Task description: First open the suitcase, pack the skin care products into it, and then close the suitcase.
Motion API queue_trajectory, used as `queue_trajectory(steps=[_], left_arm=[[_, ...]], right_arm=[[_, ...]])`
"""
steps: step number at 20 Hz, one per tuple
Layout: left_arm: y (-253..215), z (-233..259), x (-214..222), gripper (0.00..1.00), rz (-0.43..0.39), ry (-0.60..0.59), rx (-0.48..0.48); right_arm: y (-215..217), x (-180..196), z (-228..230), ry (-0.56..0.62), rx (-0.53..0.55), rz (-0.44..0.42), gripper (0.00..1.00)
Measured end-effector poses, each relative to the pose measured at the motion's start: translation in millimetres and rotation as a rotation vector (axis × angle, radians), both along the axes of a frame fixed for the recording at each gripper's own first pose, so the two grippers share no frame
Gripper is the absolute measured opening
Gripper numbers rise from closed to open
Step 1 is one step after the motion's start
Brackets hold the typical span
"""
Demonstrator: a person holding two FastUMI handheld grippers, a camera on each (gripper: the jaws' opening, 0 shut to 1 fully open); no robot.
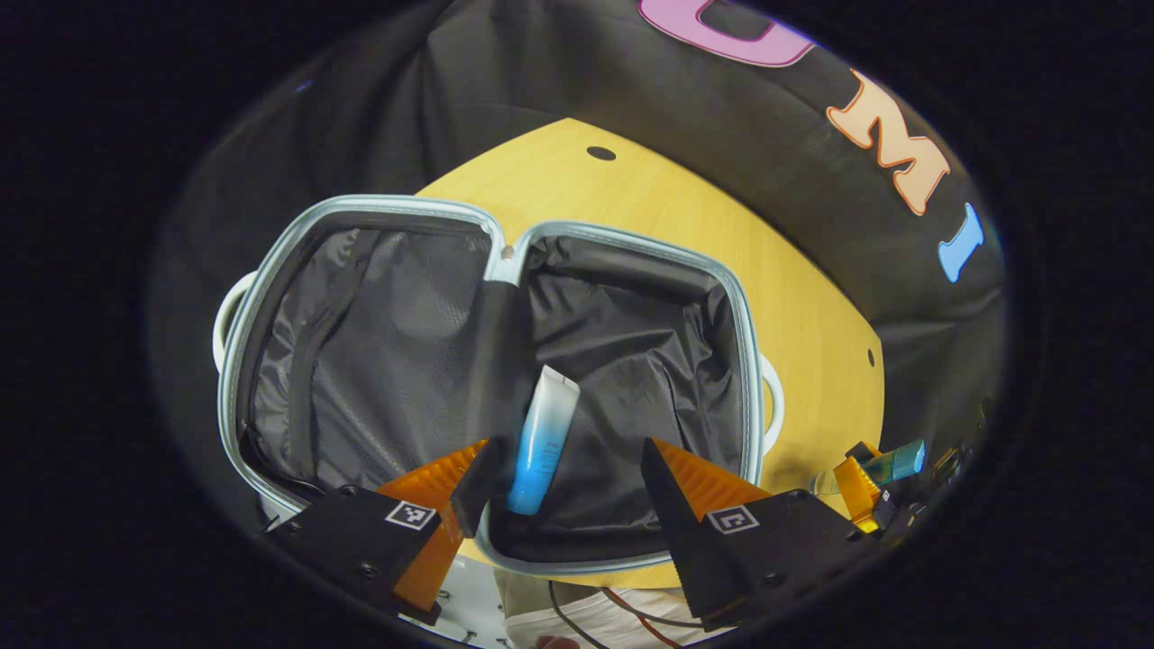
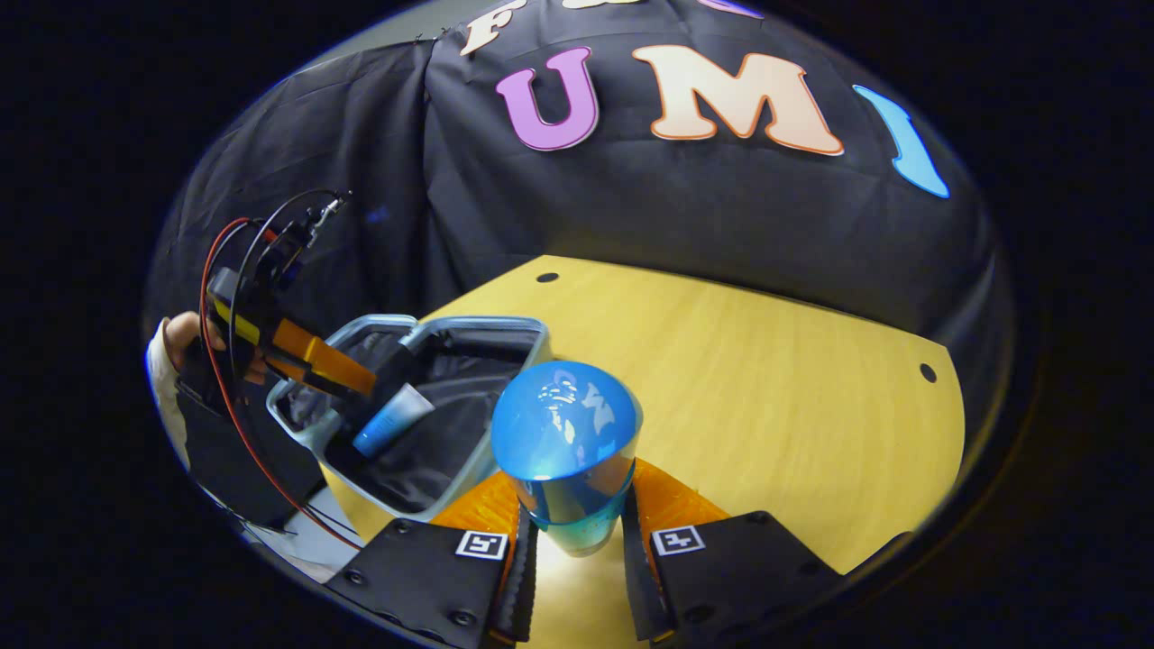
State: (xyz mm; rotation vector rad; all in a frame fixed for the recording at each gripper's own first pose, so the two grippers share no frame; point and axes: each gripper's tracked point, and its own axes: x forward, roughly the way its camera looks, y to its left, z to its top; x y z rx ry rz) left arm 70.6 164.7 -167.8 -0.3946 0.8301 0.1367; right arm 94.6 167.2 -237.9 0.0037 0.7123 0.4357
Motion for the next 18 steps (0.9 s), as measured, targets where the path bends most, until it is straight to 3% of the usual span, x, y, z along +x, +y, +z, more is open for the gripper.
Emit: queue_trajectory(steps=[4, 9, 18], left_arm=[[42.3, 24.6, -21.6, 0.97, 0.062, -0.040, 0.000], [110.7, 42.5, -50.9, 0.97, 0.183, -0.073, 0.010], [197.4, 38.9, -98.6, 0.97, 0.384, -0.091, -0.035]], right_arm=[[72.9, 7.1, 14.6, 0.023, 0.077, 0.073, 0.43], [144.0, 0.7, -19.3, 0.143, 0.093, 0.192, 0.44], [154.4, -14.3, -90.1, 0.422, -0.016, 0.245, 0.41]])
